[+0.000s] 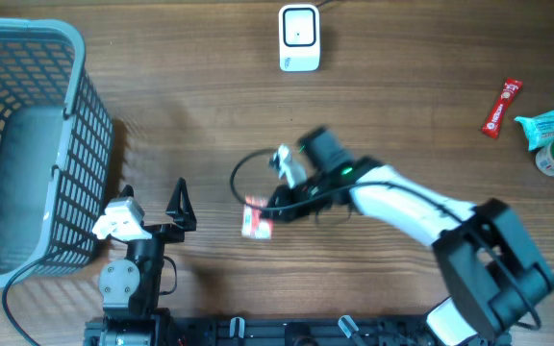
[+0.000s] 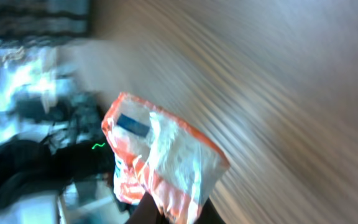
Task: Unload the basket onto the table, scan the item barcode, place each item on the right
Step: 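Lift the Kleenex pack and hold it under the scanner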
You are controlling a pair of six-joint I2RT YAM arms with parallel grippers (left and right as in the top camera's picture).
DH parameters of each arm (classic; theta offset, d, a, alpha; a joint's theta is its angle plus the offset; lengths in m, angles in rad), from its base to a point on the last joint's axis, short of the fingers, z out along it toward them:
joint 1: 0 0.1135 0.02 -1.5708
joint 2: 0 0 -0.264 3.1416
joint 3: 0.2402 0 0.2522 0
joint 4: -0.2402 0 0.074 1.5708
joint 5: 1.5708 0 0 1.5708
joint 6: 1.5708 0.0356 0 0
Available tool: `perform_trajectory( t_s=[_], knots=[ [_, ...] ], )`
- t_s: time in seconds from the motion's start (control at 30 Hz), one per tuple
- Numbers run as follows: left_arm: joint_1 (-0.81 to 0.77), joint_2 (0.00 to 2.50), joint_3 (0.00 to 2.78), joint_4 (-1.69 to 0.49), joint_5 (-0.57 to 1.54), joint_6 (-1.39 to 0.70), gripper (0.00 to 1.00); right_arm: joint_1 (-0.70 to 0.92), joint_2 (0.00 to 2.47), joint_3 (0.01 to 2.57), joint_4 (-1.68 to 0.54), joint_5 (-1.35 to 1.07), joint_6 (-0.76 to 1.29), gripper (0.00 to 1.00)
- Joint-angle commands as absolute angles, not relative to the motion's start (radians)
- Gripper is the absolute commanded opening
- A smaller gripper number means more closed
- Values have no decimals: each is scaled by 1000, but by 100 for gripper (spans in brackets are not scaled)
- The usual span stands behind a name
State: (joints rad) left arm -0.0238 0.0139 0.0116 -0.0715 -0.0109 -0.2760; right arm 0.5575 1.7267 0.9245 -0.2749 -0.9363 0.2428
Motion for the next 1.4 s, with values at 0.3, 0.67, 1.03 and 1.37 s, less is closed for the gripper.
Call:
perform_trajectory(
  t_s=[0.3, 0.67, 1.03, 1.37],
  knots=[
    [-17, 5, 6, -70, -23, -285, 100, 371, 1724, 928, -86, -1487, -191, 4],
    [-17, 5, 6, -70, -23, -285, 100, 372, 1751, 1386, -281, -133, -124, 4],
    [-17, 5, 6, -70, -23, -285, 100, 372, 2209, 1863, -239, 480, -572, 4],
    [-17, 5, 6, -70, -23, -285, 100, 440, 2314, 1872, -96, 556, -906, 4]
  ],
)
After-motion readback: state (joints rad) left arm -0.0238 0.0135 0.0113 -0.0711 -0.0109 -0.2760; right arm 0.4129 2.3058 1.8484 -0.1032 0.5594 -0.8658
